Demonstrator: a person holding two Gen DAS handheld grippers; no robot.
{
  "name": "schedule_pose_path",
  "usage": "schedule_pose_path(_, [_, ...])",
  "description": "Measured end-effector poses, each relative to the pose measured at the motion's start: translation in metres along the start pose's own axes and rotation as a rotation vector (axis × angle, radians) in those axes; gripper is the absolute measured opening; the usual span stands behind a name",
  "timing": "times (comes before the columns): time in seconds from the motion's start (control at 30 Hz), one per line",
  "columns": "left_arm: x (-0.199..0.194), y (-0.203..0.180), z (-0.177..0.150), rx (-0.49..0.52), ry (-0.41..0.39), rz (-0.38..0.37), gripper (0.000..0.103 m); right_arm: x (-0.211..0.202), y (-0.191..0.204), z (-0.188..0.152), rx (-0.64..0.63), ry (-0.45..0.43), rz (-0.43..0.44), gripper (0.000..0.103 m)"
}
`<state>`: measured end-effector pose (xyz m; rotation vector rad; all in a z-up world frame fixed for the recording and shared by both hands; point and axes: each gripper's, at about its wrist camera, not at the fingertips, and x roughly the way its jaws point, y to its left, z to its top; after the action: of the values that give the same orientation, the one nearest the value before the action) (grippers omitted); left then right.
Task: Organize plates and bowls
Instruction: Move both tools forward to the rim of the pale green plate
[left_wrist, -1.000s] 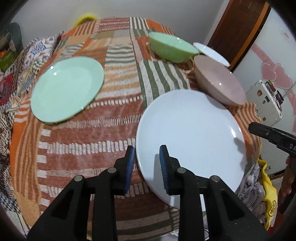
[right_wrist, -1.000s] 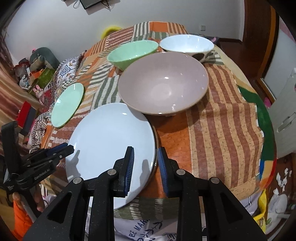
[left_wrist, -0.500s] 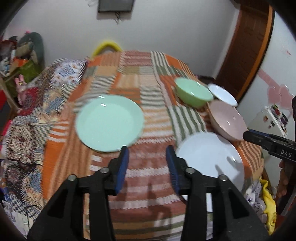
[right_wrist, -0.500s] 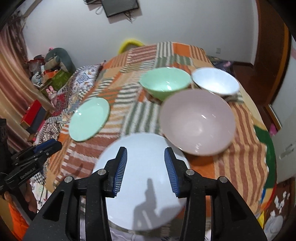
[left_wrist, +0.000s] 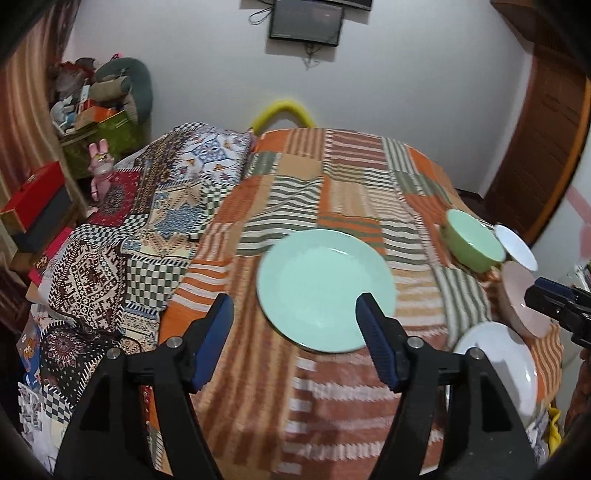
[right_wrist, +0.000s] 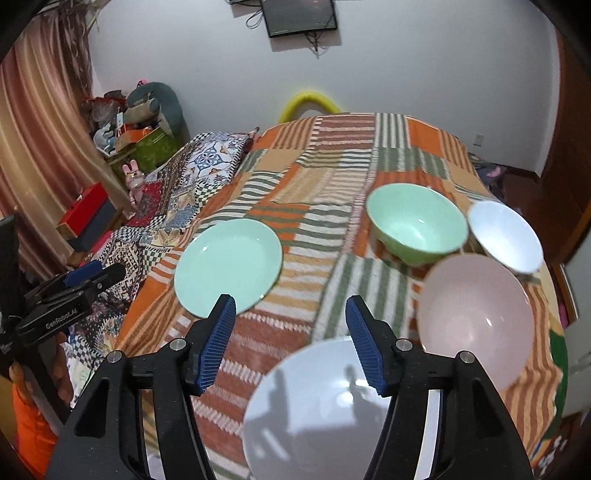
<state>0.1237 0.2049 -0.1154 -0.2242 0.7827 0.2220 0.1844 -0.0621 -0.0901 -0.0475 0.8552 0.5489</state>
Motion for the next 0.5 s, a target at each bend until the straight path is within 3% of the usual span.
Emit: schedule_pose_path(0.5, [0.081, 0.029, 0.013, 0.009, 0.091, 0.055, 0.068, 0.083, 0.010, 0.029, -0.013, 0.137, 0.036, 0.059])
